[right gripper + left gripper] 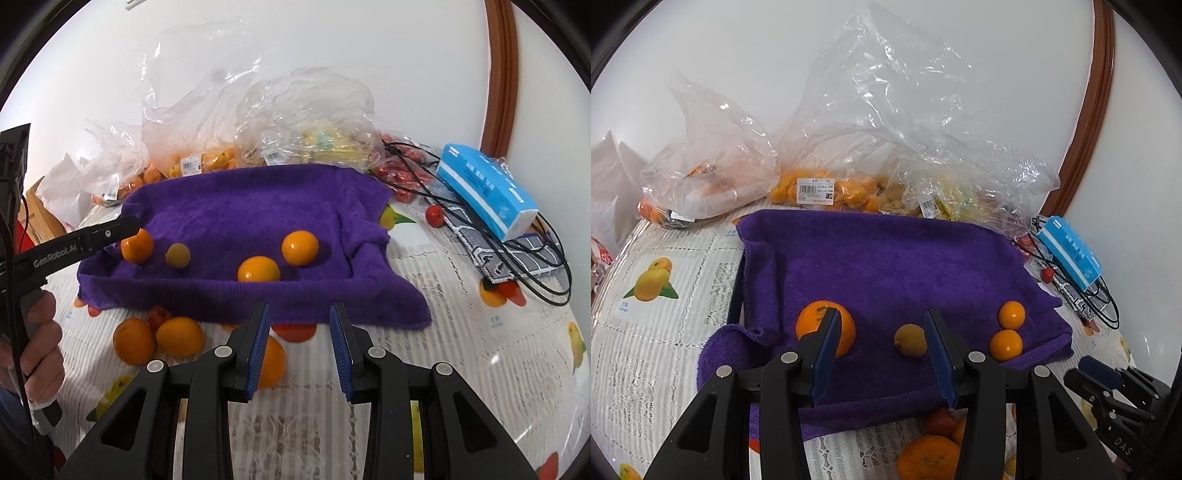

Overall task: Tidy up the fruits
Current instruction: 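Withdraw both tools from the towel toward the loose oranges in front of it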

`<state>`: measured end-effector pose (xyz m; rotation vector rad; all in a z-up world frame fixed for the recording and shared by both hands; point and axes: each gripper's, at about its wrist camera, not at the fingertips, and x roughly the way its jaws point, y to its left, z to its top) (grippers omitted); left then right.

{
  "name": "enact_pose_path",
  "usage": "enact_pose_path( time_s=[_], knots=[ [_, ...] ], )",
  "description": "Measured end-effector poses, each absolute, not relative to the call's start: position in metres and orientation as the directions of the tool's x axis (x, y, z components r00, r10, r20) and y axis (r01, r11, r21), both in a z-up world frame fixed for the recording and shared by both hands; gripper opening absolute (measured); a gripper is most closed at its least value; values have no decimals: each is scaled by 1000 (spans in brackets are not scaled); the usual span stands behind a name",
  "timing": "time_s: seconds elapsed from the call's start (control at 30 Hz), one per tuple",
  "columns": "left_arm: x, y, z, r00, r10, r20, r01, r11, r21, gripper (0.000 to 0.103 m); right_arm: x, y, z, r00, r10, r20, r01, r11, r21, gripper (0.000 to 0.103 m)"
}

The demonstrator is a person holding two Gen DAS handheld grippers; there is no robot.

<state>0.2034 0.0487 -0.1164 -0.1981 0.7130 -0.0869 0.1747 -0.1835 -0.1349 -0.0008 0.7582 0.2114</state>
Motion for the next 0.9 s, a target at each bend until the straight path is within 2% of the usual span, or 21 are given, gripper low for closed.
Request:
enact_pose_path(
  time_s=[0.3, 0.5, 0.9],
  knots=[
    [188, 59, -114, 756, -122, -643, -26, 976, -215, 44, 157, -190, -131, 702, 188, -687, -186, 980, 78, 34],
    [164, 65, -115, 753, -114, -648, -34, 977, -212, 44, 147, -193, -127, 713, 197, -673, -185, 979, 90, 39],
    [122, 92, -137, 751, -103, -652, -75, 968, -240, 45, 136, -182, -137, 696, 209, -687, -205, 975, 89, 40]
  ],
)
